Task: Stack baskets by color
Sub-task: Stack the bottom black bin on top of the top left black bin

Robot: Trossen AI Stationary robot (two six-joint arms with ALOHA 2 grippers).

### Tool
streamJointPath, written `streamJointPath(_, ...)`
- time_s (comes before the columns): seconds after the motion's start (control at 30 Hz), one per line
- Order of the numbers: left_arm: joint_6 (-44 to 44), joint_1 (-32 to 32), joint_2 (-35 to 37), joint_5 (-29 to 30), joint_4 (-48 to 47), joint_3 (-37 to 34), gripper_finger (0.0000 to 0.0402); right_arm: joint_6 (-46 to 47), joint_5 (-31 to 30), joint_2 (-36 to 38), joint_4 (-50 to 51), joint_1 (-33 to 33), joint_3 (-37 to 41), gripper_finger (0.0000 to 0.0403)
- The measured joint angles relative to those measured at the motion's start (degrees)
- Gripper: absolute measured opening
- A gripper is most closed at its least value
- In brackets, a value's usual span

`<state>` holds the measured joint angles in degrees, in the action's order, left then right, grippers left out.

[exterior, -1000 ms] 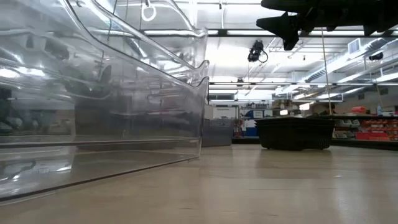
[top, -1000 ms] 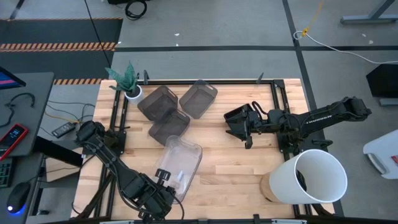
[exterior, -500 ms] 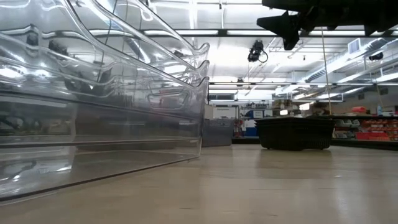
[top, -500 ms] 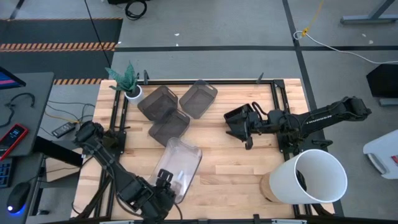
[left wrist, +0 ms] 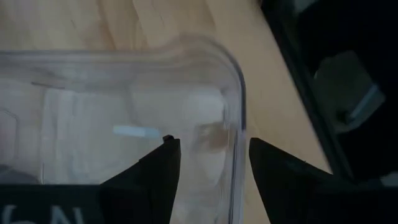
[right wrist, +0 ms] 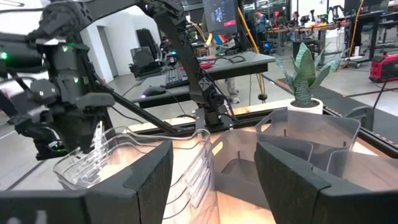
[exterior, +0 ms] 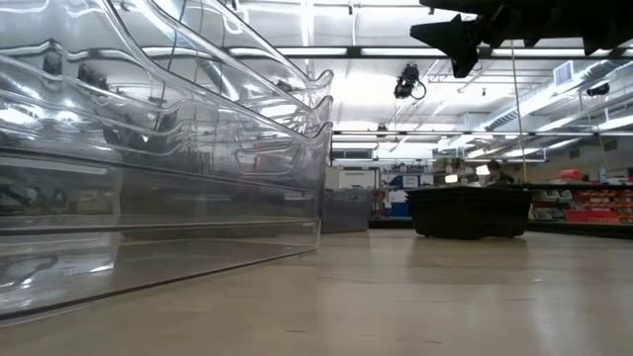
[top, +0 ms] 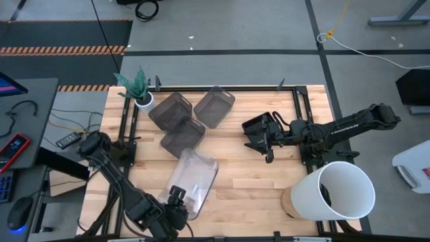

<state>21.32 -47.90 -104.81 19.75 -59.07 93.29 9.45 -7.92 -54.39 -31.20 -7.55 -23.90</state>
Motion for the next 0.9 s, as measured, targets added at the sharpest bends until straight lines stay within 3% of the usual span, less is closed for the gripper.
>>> streamJointPath(0.4,3.2,-0.5,8.1,6.3,1.9,0.2,0.0234,0.0,-0.1,0.0,0.0,0.0,0.0,0.0231)
streamJointPath(0.6,0.1,-2.0,9.9,10.1,2.0,-0.7,0.0245,0.0,-0.1,0.0,0.0,0.0,0.0,0.0231)
streamJointPath(0.9,1.1,-2.9,18.6,14.1,10.9,-17.5,0.0202,0.0,-0.1,0.0,0.0,0.0,0.0,0.0231)
